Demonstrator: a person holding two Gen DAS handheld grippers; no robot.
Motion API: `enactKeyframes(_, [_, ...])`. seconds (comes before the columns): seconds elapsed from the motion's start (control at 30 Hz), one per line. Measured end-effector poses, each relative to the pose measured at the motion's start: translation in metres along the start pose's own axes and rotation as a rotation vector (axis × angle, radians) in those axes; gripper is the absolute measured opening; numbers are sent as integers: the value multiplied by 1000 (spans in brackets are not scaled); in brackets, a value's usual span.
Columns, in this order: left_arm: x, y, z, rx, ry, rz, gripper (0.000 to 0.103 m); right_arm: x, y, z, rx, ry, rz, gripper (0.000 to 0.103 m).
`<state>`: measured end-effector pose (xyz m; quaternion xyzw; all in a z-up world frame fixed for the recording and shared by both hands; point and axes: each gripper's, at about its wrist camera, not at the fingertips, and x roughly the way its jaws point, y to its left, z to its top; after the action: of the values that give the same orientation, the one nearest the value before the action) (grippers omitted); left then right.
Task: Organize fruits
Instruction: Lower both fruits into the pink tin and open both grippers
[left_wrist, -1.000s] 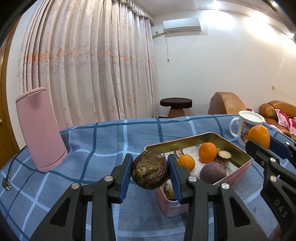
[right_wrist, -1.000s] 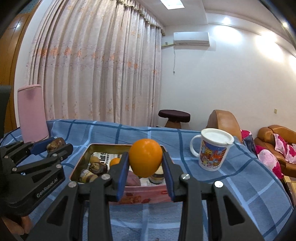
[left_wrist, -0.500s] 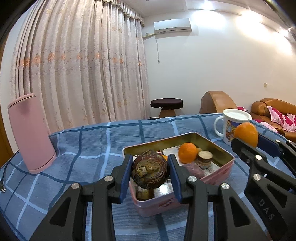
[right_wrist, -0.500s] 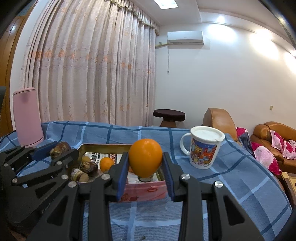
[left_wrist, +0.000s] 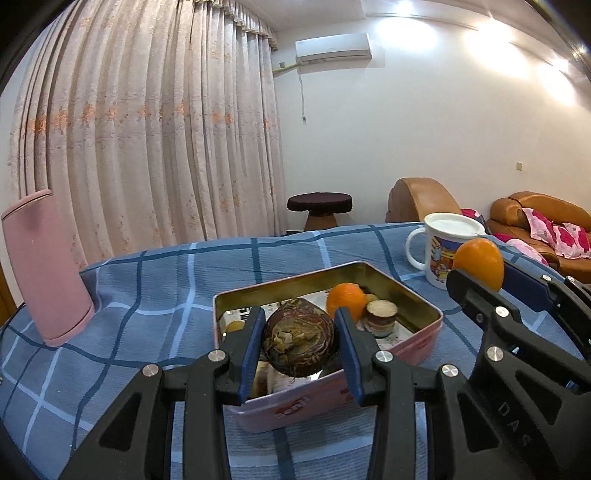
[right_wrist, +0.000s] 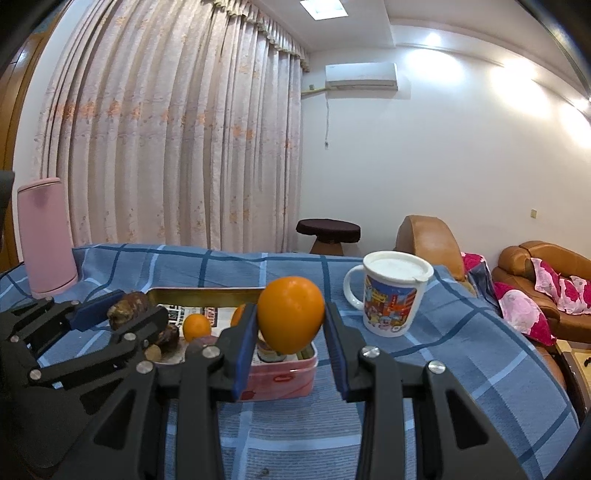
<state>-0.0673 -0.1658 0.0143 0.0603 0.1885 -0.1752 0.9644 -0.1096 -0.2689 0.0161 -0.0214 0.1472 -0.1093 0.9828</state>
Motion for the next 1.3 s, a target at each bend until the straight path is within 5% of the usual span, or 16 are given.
enactKeyframes(0.83, [18, 4, 10, -34, 37, -24, 41, 20, -3, 5, -22, 71, -16, 39])
enactKeyframes(1.3, [67, 57, 37, -180, 96, 98, 41, 80, 6, 43, 79, 109, 43, 39])
